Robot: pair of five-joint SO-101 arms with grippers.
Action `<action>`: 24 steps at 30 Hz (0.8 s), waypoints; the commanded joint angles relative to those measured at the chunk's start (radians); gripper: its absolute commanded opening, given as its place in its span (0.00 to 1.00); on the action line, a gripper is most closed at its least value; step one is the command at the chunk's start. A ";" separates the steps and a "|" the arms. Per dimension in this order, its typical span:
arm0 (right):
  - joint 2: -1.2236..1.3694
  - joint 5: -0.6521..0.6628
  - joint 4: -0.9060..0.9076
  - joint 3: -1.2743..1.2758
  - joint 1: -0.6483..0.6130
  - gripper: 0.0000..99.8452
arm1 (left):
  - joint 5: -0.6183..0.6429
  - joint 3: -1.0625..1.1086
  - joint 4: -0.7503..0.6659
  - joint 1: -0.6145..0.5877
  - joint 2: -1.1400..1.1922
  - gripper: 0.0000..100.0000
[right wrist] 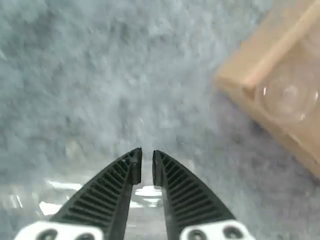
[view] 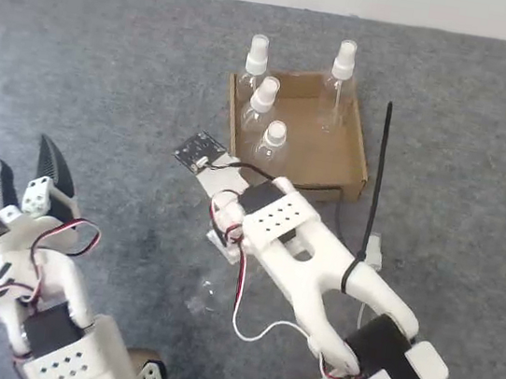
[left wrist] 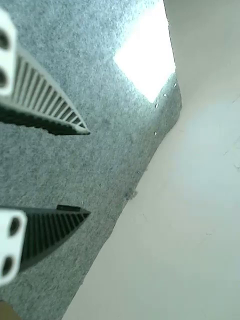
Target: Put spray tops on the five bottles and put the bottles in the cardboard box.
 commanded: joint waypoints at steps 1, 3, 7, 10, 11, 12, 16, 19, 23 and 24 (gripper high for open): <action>-0.013 0.060 0.084 -0.055 0.047 0.01 | 0.009 -0.008 -0.034 -0.005 -0.012 0.21; -0.013 0.083 0.117 -0.055 0.061 0.01 | 0.009 -0.008 -0.034 -0.005 -0.012 0.21; -0.013 0.124 0.182 -0.055 0.085 0.01 | 0.009 -0.008 -0.034 -0.005 -0.012 0.21; -0.013 0.150 0.222 -0.055 0.096 0.01 | 0.009 -0.008 -0.034 -0.005 -0.012 0.21; -0.015 0.158 0.234 -0.055 0.102 0.01 | 0.009 -0.008 -0.034 -0.005 -0.012 0.21; -0.015 0.163 0.245 -0.057 0.104 0.01 | 0.009 -0.008 -0.034 -0.005 -0.012 0.21; -0.015 0.184 0.289 -0.057 0.105 0.01 | 0.009 -0.008 -0.034 -0.005 -0.012 0.21; -0.024 0.189 0.294 -0.072 0.104 0.01 | 0.009 -0.008 -0.034 -0.005 -0.012 0.21; -0.099 0.190 0.334 -0.107 0.127 0.01 | 0.009 -0.008 -0.034 -0.005 -0.012 0.21; -0.125 0.190 0.352 -0.117 0.130 0.01 | 0.009 -0.008 -0.034 -0.005 -0.012 0.21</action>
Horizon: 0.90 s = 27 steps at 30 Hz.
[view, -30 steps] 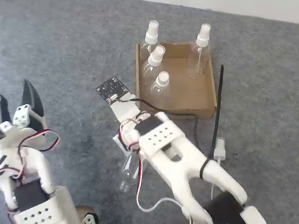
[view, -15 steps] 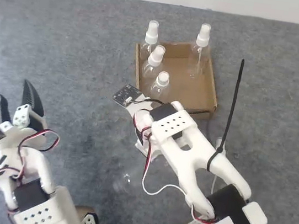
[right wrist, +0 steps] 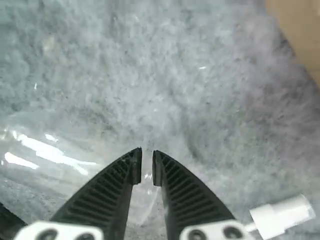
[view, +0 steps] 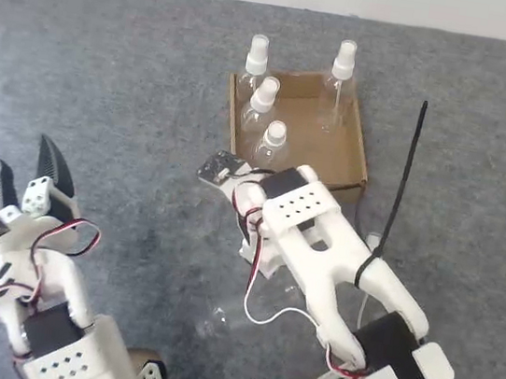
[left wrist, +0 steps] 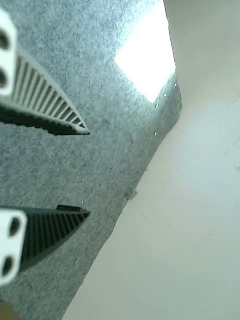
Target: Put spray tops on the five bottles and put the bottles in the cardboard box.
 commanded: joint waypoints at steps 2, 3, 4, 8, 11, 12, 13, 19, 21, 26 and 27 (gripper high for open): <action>-0.160 0.011 0.070 -0.080 0.025 0.01 | 0.009 -0.008 -0.034 -0.005 -0.012 0.21; -0.182 0.012 0.077 -0.080 0.021 0.01 | 0.009 -0.008 -0.034 -0.005 -0.012 0.21; -0.199 0.021 0.084 -0.080 0.019 0.01 | 0.009 -0.008 -0.034 -0.005 -0.012 0.21; -0.260 0.064 0.084 -0.055 0.019 0.01 | 0.009 -0.008 -0.034 -0.005 -0.012 0.21; -0.282 0.075 0.084 -0.041 -0.010 0.01 | 0.009 -0.008 -0.034 -0.005 -0.012 0.21; -0.286 0.075 0.088 -0.041 -0.024 0.01 | 0.009 -0.008 -0.034 -0.005 -0.012 0.21; -0.292 0.075 0.090 -0.041 -0.044 0.01 | 0.009 -0.008 -0.034 -0.005 -0.012 0.21; -0.326 0.069 0.150 -0.025 -0.114 0.09 | 0.009 -0.008 -0.034 -0.005 -0.012 0.21; -0.344 0.068 0.168 -0.018 -0.131 0.15 | 0.009 -0.008 -0.034 -0.005 -0.012 0.21; -0.387 0.072 0.174 0.009 -0.160 0.27 | 0.009 -0.008 -0.034 -0.005 -0.012 0.21; -0.395 0.072 0.174 0.025 -0.170 0.29 | 0.009 -0.008 -0.034 -0.005 -0.012 0.21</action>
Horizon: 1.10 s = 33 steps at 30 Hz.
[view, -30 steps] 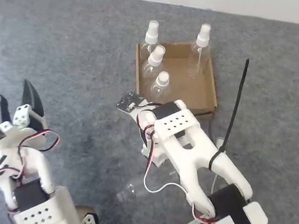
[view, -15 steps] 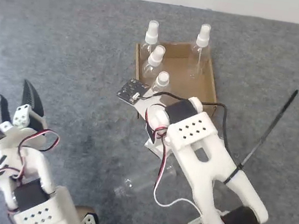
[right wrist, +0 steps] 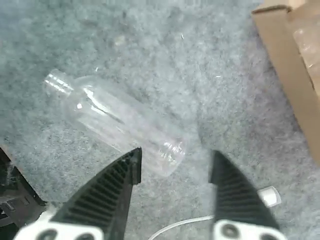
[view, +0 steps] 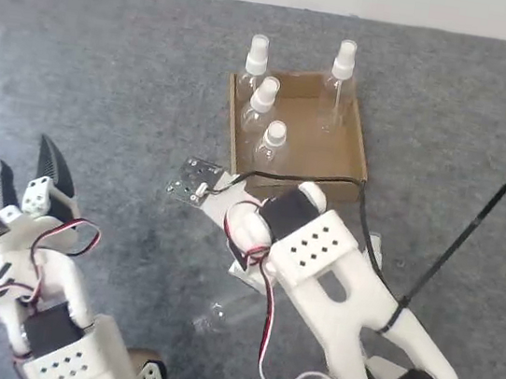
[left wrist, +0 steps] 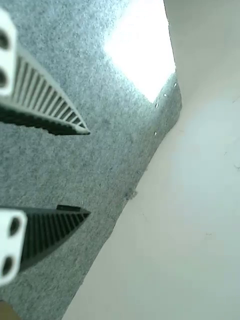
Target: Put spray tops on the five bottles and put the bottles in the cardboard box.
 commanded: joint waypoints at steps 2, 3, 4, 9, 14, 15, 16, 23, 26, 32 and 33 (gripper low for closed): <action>-0.081 0.009 0.015 0.043 -0.051 0.32 | 0.009 -0.008 -0.034 -0.005 -0.012 0.21; -0.087 0.009 0.015 0.054 -0.064 0.34 | 0.009 -0.008 -0.034 -0.005 -0.012 0.21; -0.093 0.009 0.015 0.066 -0.076 0.35 | 0.009 -0.008 -0.034 -0.005 -0.012 0.21; -0.101 0.043 0.015 0.109 -0.122 0.42 | 0.009 -0.008 -0.034 -0.005 -0.012 0.21; -0.093 0.133 0.004 0.153 -0.127 0.45 | 0.009 -0.008 -0.034 -0.005 -0.012 0.21; -0.093 0.144 0.004 0.160 -0.127 0.45 | 0.009 -0.008 -0.034 -0.005 -0.012 0.21; -0.093 0.155 0.002 0.164 -0.127 0.45 | 0.009 -0.008 -0.034 -0.005 -0.012 0.21; -0.091 0.172 -0.139 0.256 -0.125 0.45 | 0.009 -0.008 -0.034 -0.005 -0.012 0.21; -0.091 0.172 -0.166 0.270 -0.122 0.45 | 0.009 -0.008 -0.034 -0.005 -0.012 0.21; -0.090 0.172 -0.168 0.272 -0.120 0.45 | 0.009 -0.008 -0.034 -0.005 -0.012 0.21; -0.090 0.172 -0.168 0.272 -0.120 0.45 | 0.009 -0.008 -0.034 -0.005 -0.012 0.21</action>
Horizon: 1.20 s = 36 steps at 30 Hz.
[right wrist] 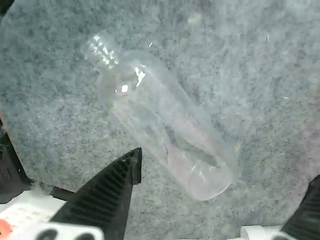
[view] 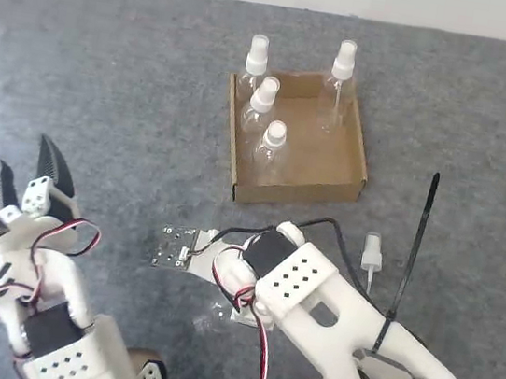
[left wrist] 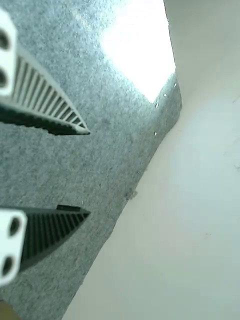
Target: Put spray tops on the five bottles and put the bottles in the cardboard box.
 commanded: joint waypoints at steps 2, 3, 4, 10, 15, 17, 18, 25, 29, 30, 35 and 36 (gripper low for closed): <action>-0.039 0.009 -0.015 -0.012 -0.001 0.45 | 0.009 -0.008 -0.034 -0.005 -0.012 0.21; -0.039 0.011 -0.015 -0.012 -0.001 0.45 | 0.009 -0.008 -0.034 -0.005 -0.012 0.21; -0.039 0.011 -0.015 -0.012 -0.001 0.45 | 0.009 -0.008 -0.034 -0.005 -0.012 0.21; -0.041 0.040 -0.015 -0.002 -0.007 0.45 | 0.009 -0.008 -0.034 -0.005 -0.012 0.21; -0.041 0.153 -0.016 -0.002 -0.008 0.45 | 0.009 -0.008 -0.034 -0.006 -0.012 0.21; -0.041 0.169 -0.047 -0.002 -0.018 0.45 | 0.009 -0.008 -0.034 -0.006 -0.012 0.21; -0.039 0.169 -0.065 0.002 -0.025 0.45 | 0.009 -0.008 -0.034 -0.006 -0.012 0.21; -0.039 0.229 -0.232 0.100 -0.050 0.45 | 0.009 -0.008 -0.034 -0.006 -0.012 0.21; -0.039 0.244 -0.236 0.114 -0.070 0.45 | 0.009 -0.008 -0.034 -0.006 -0.012 0.21; -0.036 0.244 -0.236 0.115 -0.074 0.45 | 0.009 -0.008 -0.034 -0.006 -0.012 0.21; 0.087 0.245 -0.251 0.104 -0.110 0.45 | 0.009 -0.008 -0.034 -0.006 -0.012 0.21; 0.124 0.245 -0.252 0.089 -0.113 0.45 | 0.009 -0.008 -0.034 -0.006 -0.012 0.21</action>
